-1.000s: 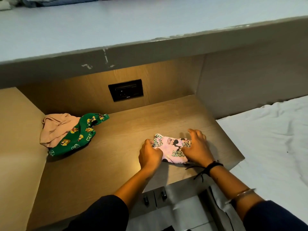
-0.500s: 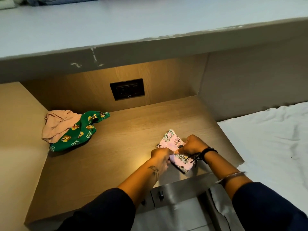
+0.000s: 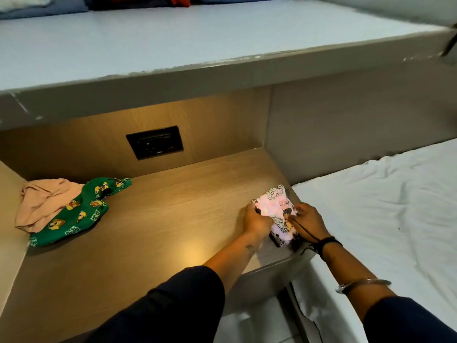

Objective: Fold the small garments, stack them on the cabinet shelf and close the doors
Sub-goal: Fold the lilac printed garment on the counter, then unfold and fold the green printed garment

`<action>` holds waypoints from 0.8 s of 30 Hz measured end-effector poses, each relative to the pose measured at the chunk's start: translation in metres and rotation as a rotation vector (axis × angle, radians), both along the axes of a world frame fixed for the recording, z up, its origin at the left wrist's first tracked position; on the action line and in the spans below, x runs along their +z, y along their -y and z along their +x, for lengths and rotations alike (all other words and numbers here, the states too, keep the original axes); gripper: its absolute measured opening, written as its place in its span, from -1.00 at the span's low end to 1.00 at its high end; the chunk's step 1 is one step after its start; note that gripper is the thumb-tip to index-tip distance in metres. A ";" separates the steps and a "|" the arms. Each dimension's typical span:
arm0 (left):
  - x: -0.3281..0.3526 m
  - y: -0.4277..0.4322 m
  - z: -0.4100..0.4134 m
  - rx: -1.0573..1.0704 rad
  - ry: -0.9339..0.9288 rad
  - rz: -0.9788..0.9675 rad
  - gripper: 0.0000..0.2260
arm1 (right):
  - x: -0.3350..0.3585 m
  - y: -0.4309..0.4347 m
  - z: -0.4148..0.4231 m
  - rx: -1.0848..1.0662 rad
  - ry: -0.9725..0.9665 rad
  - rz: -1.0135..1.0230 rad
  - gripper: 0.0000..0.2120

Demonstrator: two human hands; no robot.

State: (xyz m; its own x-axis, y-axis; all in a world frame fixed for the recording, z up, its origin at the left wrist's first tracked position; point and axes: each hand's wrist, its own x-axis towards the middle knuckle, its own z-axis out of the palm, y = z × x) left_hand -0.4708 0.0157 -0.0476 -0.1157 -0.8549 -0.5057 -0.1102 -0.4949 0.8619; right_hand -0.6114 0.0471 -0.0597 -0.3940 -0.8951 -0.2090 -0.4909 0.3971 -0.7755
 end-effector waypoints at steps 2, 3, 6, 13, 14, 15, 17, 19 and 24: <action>-0.006 -0.009 -0.008 -0.089 0.288 -0.214 -0.45 | -0.009 -0.006 -0.006 0.061 -0.220 0.002 -0.70; -0.006 -0.013 -0.009 -0.154 0.490 -0.356 -0.43 | -0.010 -0.008 -0.006 0.084 -0.340 -0.009 -0.64; -0.013 -0.014 0.001 -0.405 0.821 -0.694 -0.59 | -0.009 -0.012 -0.001 0.190 -0.538 -0.111 -0.64; -0.029 -0.002 0.026 -0.759 0.883 -0.700 -0.60 | -0.025 -0.020 -0.008 0.362 -0.679 -0.003 -0.60; -0.029 -0.002 0.030 -0.755 0.866 -0.717 -0.60 | -0.023 -0.018 -0.006 0.363 -0.700 -0.005 -0.60; -0.027 -0.004 0.036 -0.740 0.851 -0.735 -0.61 | -0.019 -0.017 -0.002 0.354 -0.720 -0.021 -0.62; -0.022 -0.008 0.053 -0.672 0.813 -0.768 -0.64 | -0.009 -0.016 0.008 0.323 -0.738 -0.065 -0.66; -0.016 -0.011 0.084 -0.550 0.797 -0.770 -0.67 | 0.000 -0.011 0.026 0.319 -0.745 -0.138 -0.64; -0.009 0.002 0.216 -0.317 0.949 -0.728 -0.63 | 0.017 0.016 0.111 0.408 -0.700 -0.294 -0.58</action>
